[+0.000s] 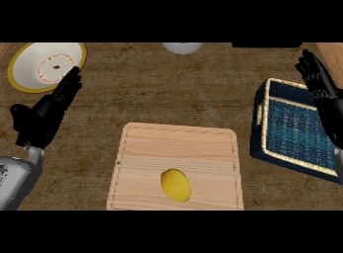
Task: Pick the lemon from the cutting board and place it in the basket
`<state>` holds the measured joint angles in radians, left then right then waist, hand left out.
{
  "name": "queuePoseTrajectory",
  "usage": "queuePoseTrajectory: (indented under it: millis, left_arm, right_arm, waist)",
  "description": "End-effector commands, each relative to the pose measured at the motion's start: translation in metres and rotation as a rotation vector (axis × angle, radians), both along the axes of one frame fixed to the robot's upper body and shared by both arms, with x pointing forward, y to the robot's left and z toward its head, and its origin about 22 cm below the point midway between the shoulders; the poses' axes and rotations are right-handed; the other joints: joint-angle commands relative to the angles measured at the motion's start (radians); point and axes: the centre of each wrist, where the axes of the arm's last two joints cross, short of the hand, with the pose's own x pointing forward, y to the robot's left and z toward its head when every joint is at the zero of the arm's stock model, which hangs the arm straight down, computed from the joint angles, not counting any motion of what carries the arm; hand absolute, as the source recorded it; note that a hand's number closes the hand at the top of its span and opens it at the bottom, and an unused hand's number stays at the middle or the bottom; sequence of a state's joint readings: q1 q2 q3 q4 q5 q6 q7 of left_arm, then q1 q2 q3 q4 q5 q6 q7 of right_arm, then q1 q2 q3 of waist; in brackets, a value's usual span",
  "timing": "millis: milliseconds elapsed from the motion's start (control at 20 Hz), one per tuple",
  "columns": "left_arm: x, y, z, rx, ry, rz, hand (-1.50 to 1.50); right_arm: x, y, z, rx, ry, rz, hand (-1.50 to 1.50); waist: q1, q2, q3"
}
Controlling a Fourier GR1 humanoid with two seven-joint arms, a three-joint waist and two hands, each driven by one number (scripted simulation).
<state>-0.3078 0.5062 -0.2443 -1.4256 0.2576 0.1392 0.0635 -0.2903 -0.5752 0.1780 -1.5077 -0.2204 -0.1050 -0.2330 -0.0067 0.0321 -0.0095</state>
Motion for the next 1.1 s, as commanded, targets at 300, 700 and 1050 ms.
queuePoseTrajectory:
  millis: [300, 700, 1050]
  left_arm:
    - [-0.024, -0.024, -0.019, -0.256, -0.065, 0.124, 0.00]
    - [-0.048, -0.024, -0.042, -0.269, -0.077, 0.210, 0.00]
    - [-0.059, -0.014, -0.046, -0.252, -0.065, 0.255, 0.00]
  right_arm:
    - [-0.061, 0.113, -0.023, -0.018, 0.003, 0.567, 1.50]
    - [-0.157, 0.226, -0.071, 0.019, 0.080, 0.222, -1.50]
    - [-0.124, 0.169, -0.062, -0.421, 0.076, -0.161, -1.50]
  waist:
    - [0.059, -0.048, 0.006]
    - [-0.009, -0.054, 0.005]
    - [-0.045, -0.066, -0.004]
